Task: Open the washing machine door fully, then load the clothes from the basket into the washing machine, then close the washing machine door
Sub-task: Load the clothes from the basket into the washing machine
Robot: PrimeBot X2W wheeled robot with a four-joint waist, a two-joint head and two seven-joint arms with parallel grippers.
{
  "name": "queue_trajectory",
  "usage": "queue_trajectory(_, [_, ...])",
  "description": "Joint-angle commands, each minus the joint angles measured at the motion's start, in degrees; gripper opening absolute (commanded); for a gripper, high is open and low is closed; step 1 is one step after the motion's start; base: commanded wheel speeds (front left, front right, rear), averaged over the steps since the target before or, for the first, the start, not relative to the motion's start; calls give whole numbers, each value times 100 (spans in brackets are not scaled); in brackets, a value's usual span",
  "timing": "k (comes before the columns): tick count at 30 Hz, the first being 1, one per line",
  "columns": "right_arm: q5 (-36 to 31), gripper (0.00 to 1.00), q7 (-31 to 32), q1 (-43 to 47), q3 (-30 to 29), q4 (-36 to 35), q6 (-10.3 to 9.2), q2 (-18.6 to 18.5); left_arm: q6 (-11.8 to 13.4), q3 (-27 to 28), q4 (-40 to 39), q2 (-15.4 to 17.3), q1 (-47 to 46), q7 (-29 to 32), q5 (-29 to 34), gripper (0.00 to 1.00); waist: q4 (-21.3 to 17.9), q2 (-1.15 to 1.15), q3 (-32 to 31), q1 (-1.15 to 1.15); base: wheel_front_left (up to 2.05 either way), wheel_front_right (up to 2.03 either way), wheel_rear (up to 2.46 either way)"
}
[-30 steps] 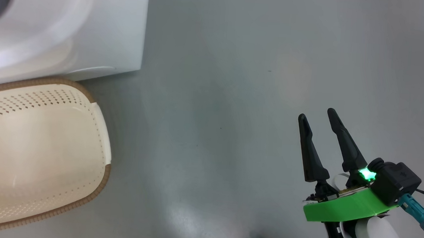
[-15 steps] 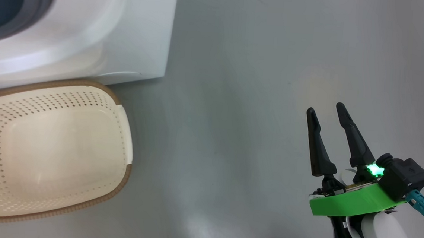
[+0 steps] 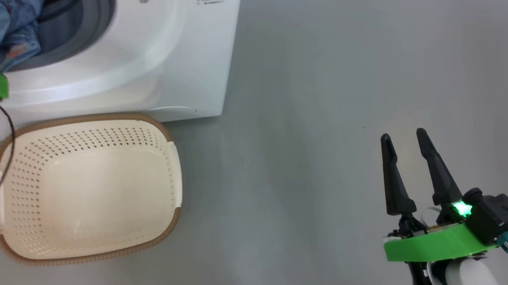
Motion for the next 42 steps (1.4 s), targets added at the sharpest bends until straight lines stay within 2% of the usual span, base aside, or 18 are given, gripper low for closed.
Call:
queue_trajectory(1, [16, 100, -46, 154, 77, -108, 25, -97, -11, 207, -276, 205, 203, -34, 89, 100, 118, 0, -152, 1, 0, 0, 0])
queue_trajectory(9, [25, 100, -46, 325, -13, -80, 25, -277, -33, 677, -940, -139, 1197, -34, 464, 100, 348, 0, -536, 1, 0, 0, 0])
queue_trajectory(20, [57, 100, -46, 590, -134, -44, 25, -448, -45, 1033, -1702, -515, 2389, -35, 843, 100, 620, 0, -989, 1, 0, 0, 0])
queue_trajectory(42, [113, 100, -46, 1142, -289, -26, 25, -653, -47, 1587, -3356, -1079, 4772, -35, 1342, 100, 954, 0, -1639, 1, 0, 0, 0])
